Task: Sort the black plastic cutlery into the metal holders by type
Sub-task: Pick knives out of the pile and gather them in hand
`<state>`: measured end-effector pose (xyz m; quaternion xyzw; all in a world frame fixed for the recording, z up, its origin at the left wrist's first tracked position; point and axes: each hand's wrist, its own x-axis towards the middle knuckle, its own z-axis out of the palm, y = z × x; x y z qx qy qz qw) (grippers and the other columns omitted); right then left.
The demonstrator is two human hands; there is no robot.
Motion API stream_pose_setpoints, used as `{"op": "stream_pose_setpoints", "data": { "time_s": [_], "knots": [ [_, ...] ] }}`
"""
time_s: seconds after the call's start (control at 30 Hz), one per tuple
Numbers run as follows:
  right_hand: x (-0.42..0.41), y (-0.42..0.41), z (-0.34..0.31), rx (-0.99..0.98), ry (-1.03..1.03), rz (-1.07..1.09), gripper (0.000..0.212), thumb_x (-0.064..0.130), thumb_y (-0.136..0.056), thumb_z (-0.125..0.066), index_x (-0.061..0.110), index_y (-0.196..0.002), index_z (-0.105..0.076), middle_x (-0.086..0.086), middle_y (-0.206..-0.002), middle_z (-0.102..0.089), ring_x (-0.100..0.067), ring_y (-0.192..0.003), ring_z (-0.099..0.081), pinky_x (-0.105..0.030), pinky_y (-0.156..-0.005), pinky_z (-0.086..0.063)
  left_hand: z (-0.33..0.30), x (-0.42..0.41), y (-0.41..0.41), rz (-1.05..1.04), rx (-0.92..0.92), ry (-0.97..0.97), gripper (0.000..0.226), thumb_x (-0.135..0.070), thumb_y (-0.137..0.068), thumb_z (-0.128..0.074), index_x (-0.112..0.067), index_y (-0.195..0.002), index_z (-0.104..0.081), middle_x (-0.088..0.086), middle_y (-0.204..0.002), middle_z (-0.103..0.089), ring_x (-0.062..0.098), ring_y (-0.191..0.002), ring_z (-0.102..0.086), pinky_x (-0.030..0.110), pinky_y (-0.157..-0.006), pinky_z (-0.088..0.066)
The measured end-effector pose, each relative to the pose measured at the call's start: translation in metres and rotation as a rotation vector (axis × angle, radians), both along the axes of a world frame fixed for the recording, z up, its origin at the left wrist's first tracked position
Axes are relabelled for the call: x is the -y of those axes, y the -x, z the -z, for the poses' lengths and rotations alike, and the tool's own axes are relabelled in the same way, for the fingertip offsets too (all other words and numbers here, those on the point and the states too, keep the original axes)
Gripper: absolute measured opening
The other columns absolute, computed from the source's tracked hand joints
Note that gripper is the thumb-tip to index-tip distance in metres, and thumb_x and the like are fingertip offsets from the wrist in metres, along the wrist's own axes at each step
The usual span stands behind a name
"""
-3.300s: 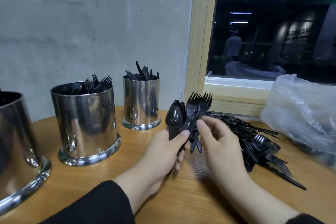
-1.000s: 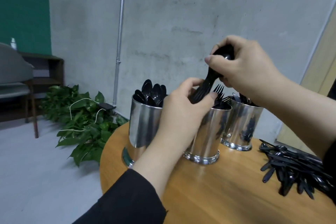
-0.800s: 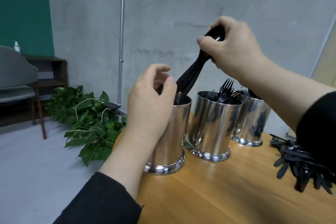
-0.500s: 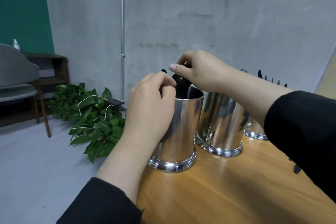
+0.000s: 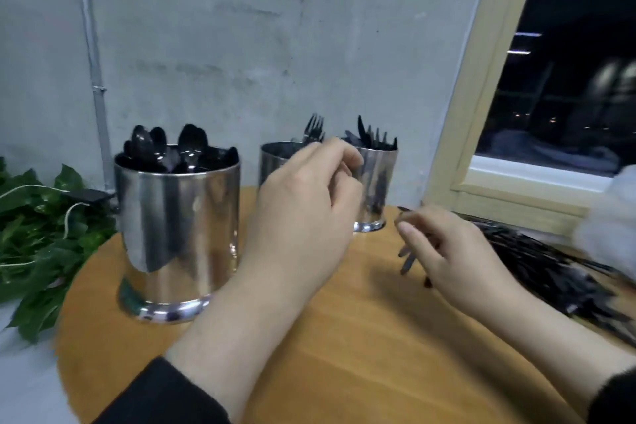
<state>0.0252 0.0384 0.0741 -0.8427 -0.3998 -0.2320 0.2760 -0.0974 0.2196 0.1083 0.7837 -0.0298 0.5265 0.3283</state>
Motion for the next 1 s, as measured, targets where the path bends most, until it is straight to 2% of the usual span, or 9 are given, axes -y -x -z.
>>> {"op": "stream_pose_setpoints", "data": {
  "time_s": [0.13, 0.23, 0.4, 0.53, 0.63, 0.7, 0.77, 0.83, 1.0],
  "knots": [
    [0.121, -0.01, 0.046, -0.005, 0.182, 0.163, 0.041, 0.055, -0.101, -0.039, 0.027, -0.11, -0.068, 0.019, -0.115, -0.06, -0.002, -0.11, -0.057, -0.029, -0.096, -0.049, 0.009, 0.073, -0.041, 0.13, -0.389, -0.246, 0.024, -0.025, -0.1, -0.047, -0.03, -0.114, -0.066, -0.013, -0.111, -0.065, 0.013, -0.103, -0.06, 0.038, -0.088, -0.052],
    [0.186, -0.01, 0.049, -0.038, 0.161, 0.243, 0.035, 0.049, -0.101, -0.044, 0.026, -0.108, -0.069, 0.018, -0.114, -0.06, -0.003, -0.11, -0.058, -0.028, -0.098, -0.047, 0.023, 0.121, -0.083, 0.195, -0.57, -0.338, 0.028, -0.028, -0.101, -0.046, -0.032, -0.125, -0.061, -0.01, -0.12, -0.062, 0.017, -0.111, -0.059, 0.039, -0.094, -0.051],
    [0.246, -0.03, 0.05, -0.009, 0.035, 0.419, 0.032, 0.044, -0.094, -0.051, 0.021, -0.101, -0.071, 0.011, -0.105, -0.062, -0.012, -0.103, -0.059, -0.025, -0.093, -0.044, 0.064, 0.173, -0.144, 0.243, -0.694, -0.334, 0.04, -0.041, -0.106, -0.045, -0.031, -0.144, -0.048, -0.008, -0.139, -0.05, 0.018, -0.129, -0.05, 0.035, -0.099, -0.044],
    [0.267, -0.055, 0.056, -0.024, 0.002, 0.514, 0.018, 0.029, -0.096, -0.062, 0.019, -0.109, -0.069, 0.006, -0.108, -0.06, -0.016, -0.105, -0.057, -0.026, -0.092, -0.039, 0.081, 0.197, -0.173, 0.246, -0.741, -0.442, 0.059, -0.058, -0.104, -0.038, -0.034, -0.157, -0.03, -0.007, -0.158, -0.035, 0.019, -0.145, -0.034, 0.045, -0.117, -0.034],
    [0.273, -0.072, 0.06, -0.043, 0.017, 0.521, 0.024, 0.029, -0.097, -0.06, 0.018, -0.118, -0.066, 0.003, -0.115, -0.059, -0.019, -0.109, -0.056, -0.023, -0.092, -0.035, 0.086, 0.214, -0.188, 0.268, -0.798, -0.507, 0.065, -0.065, -0.102, -0.031, -0.039, -0.16, -0.021, -0.007, -0.167, -0.023, 0.02, -0.153, -0.022, 0.048, -0.122, -0.025],
    [0.275, -0.083, 0.06, -0.079, 0.055, 0.491, 0.038, 0.04, -0.096, -0.054, 0.021, -0.128, -0.061, 0.003, -0.127, -0.058, -0.019, -0.12, -0.053, -0.033, -0.104, -0.04, 0.089, 0.223, -0.195, 0.304, -0.851, -0.557, 0.067, -0.068, -0.101, -0.027, -0.042, -0.161, -0.016, -0.007, -0.171, -0.013, 0.017, -0.156, -0.012, 0.05, -0.124, -0.018],
    [0.275, -0.092, 0.061, -0.146, 0.109, 0.437, 0.053, 0.051, -0.095, -0.048, 0.025, -0.141, -0.052, 0.005, -0.142, -0.051, -0.016, -0.134, -0.045, -0.041, -0.113, -0.037, 0.092, 0.228, -0.198, 0.331, -0.882, -0.589, 0.066, -0.07, -0.1, -0.025, -0.044, -0.16, -0.019, -0.008, -0.172, -0.01, 0.014, -0.157, -0.009, 0.049, -0.125, -0.015],
    [0.274, -0.097, 0.062, -0.226, 0.143, 0.366, 0.057, 0.053, -0.096, -0.048, 0.026, -0.147, -0.047, 0.007, -0.15, -0.047, -0.011, -0.139, -0.04, -0.037, -0.118, -0.032, 0.093, 0.23, -0.199, 0.346, -0.886, -0.597, 0.063, -0.069, -0.1, -0.026, -0.042, -0.157, -0.031, -0.01, -0.17, -0.015, 0.013, -0.156, -0.012, 0.048, -0.125, -0.016],
    [0.275, -0.093, 0.062, -0.236, 0.171, 0.25, 0.039, 0.051, -0.094, -0.057, 0.029, -0.125, -0.065, 0.015, -0.131, -0.058, 0.002, -0.122, -0.051, -0.023, -0.11, -0.037, 0.089, 0.228, -0.191, 0.367, -0.772, -0.54, 0.046, -0.063, -0.101, -0.035, -0.038, -0.129, -0.061, -0.017, -0.148, -0.047, 0.009, -0.137, -0.043, 0.044, -0.115, -0.033]
  ]
}}
